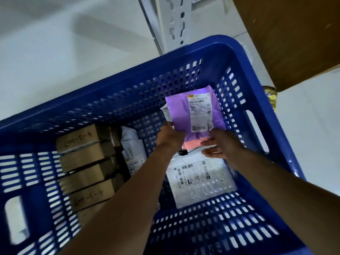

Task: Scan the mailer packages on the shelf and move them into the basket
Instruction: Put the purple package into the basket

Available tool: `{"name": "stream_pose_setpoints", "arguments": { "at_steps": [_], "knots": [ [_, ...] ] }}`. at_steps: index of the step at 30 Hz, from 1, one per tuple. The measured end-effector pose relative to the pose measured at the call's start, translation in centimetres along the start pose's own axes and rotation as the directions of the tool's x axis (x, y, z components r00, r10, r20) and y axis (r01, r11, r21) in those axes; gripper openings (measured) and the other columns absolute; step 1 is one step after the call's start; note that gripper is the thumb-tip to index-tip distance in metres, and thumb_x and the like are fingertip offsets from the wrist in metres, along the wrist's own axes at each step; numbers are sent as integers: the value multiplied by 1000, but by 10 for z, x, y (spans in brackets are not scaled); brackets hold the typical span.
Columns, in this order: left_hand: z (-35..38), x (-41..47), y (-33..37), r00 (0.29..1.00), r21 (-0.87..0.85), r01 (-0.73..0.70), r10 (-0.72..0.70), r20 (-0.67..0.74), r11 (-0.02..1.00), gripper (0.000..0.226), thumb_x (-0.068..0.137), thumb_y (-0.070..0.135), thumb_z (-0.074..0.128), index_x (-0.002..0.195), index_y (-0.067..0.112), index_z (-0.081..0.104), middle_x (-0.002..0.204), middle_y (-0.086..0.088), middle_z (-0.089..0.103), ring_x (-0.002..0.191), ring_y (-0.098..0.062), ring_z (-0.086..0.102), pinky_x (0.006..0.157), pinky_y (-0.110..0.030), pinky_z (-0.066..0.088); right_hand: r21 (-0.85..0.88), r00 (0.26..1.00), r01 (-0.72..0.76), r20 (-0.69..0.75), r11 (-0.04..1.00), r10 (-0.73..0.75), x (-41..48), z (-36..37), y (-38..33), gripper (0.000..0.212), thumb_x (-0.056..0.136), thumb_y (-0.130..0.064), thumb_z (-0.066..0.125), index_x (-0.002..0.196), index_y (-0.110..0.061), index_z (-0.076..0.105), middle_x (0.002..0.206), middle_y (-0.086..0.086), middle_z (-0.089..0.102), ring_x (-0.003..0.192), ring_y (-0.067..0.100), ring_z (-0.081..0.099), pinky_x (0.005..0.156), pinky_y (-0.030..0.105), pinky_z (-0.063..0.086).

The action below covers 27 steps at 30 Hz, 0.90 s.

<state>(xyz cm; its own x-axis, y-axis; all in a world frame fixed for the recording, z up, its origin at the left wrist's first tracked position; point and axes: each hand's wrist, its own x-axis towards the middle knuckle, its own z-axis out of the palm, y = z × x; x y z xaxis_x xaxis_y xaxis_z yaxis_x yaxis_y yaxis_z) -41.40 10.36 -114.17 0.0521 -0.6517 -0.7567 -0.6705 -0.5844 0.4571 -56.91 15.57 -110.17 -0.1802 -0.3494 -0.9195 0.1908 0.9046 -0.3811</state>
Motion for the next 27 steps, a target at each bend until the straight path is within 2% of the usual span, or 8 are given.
{"name": "stream_pose_setpoints", "arguments": {
  "at_steps": [4, 9, 13, 15, 17, 20, 24, 27],
  "knots": [
    [-4, -12, 10, 997, 148, -78, 79, -1, 986, 46, 82, 29, 62, 123, 8, 59, 112, -16, 69, 102, -36, 66, 84, -39, 55, -507, 955, 165, -133, 846, -266, -12, -3, 3, 33, 97, -35, 44, 87, -8, 60, 84, 16, 75, 69, 29, 70, 70, 37, 59],
    [-7, -8, 16, 985, 346, -164, 174, 3, 924, 38, 92, 32, 56, 121, 8, 59, 117, -19, 66, 109, -40, 61, 91, -41, 51, -752, 616, 548, 66, 366, -785, -8, 5, 0, 30, 97, -17, 56, 125, -8, 50, 128, 14, 59, 115, 34, 59, 86, 39, 55],
    [-6, -5, 17, 947, 565, -266, 321, 4, 781, 56, 98, 41, 54, 140, 5, 44, 140, -21, 52, 130, -36, 48, 103, -40, 41, -793, 603, 527, 98, 304, -792, 22, 7, -13, 52, 95, -14, 58, 142, -7, 38, 137, 16, 48, 127, 34, 48, 97, 47, 54],
    [-3, -2, 14, 874, 671, -368, 485, 14, 644, 84, 99, 49, 50, 157, 2, 11, 164, -20, 15, 152, -33, 15, 121, -41, 21, -808, 624, 515, 126, 286, -771, 35, 9, -21, 64, 95, -19, 60, 150, -8, 29, 146, 16, 40, 136, 33, 39, 106, 48, 47],
    [4, 7, 10, 774, 695, -492, 629, 73, 524, 83, 103, 49, 41, 158, 6, -3, 166, -15, -8, 154, -29, -7, 124, -40, 5, -838, 654, 500, 198, 220, -730, 50, 12, -23, 75, 95, -22, 60, 156, -6, 18, 160, 15, 24, 148, 33, 22, 118, 50, 31],
    [13, 22, 4, 685, 694, -589, 711, 157, 414, 70, 104, 46, 21, 158, 6, 3, 166, -15, -7, 153, -29, -6, 124, -39, 2, -886, 652, 464, 328, 18, -684, 68, 16, -20, 78, 96, -23, 57, 154, 5, 14, 163, 24, 14, 152, 36, 11, 124, 47, 15],
    [25, 45, -9, 665, 694, -596, 733, 143, 404, 71, 101, 44, 19, 157, 0, 14, 164, -20, 8, 153, -33, 7, 124, -49, 15, -858, 534, 453, 479, -243, -697, 98, 16, -3, 65, 83, -20, 57, 133, 20, 46, 139, 40, 46, 132, 53, 44, 107, 61, 40],
    [32, 59, -15, 639, 688, -606, 760, 124, 398, 70, 105, 44, 21, 154, -5, 20, 162, -23, 13, 152, -35, 12, 123, -50, 19, -877, 538, 441, 430, -193, -725, 119, 12, 2, 64, 105, -33, 18, 146, 15, 30, 154, 34, 29, 147, 44, 24, 119, 52, 26]
  ]
}}
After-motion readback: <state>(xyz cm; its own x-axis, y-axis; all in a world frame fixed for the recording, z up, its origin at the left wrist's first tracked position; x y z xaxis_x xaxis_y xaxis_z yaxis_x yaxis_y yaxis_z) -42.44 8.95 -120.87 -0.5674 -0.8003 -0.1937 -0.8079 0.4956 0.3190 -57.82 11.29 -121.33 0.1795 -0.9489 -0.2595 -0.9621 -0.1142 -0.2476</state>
